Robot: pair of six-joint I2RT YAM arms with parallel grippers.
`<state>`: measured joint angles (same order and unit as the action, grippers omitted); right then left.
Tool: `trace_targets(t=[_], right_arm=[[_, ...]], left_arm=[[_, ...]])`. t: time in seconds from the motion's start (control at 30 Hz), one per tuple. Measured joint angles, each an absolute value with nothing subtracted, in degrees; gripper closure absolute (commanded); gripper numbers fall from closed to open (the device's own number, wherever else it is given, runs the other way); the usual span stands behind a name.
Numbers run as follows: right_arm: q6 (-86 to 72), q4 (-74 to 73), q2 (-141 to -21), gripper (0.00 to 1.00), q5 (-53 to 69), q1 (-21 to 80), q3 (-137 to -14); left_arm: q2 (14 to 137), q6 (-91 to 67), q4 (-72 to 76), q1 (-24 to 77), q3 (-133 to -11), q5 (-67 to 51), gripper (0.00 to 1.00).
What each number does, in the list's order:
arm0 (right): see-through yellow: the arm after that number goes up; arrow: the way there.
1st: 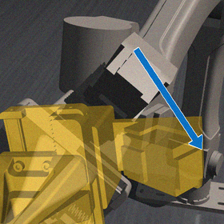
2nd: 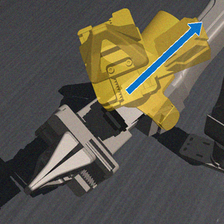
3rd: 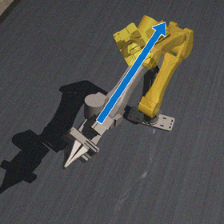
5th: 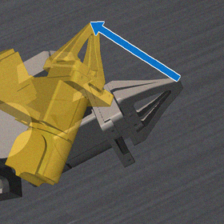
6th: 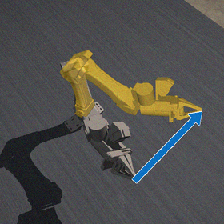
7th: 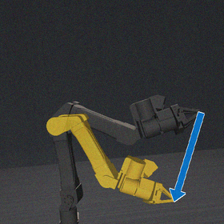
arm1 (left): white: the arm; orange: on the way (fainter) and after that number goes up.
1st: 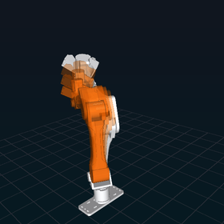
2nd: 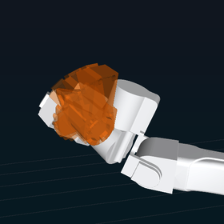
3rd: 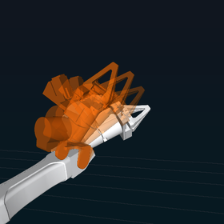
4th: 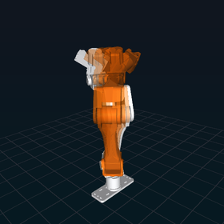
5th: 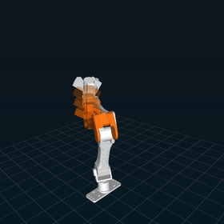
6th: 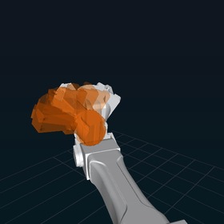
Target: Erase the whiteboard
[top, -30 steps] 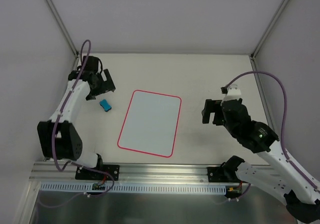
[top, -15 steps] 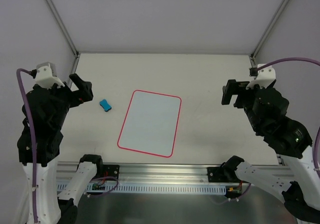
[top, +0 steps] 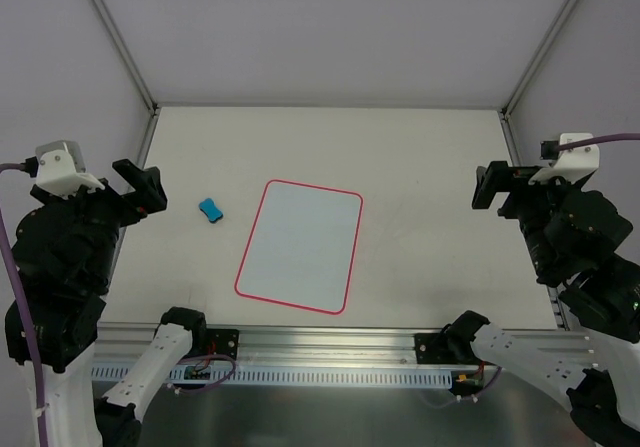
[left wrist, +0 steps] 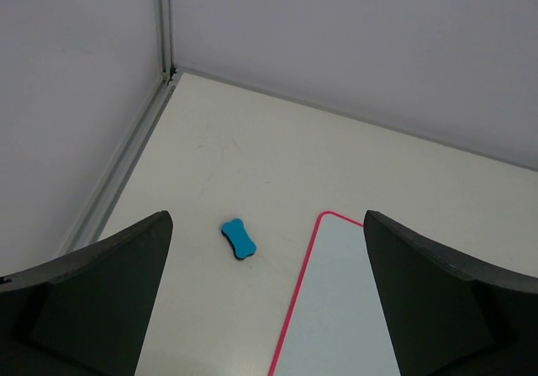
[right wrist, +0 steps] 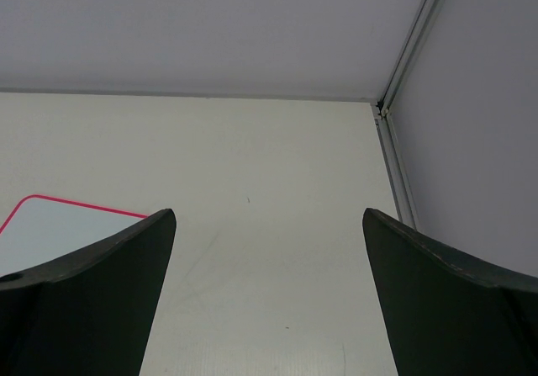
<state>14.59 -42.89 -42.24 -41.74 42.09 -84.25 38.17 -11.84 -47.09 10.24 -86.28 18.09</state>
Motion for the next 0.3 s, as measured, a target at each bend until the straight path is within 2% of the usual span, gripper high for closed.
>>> trace_targets(t=[0.3], right_arm=[[15.1, -42.8, -41.6, 0.01, -41.6, 42.1, -84.3]], left_arm=[[37.8, -11.2, -47.9, 11.7, -87.0, 22.1, 0.01]])
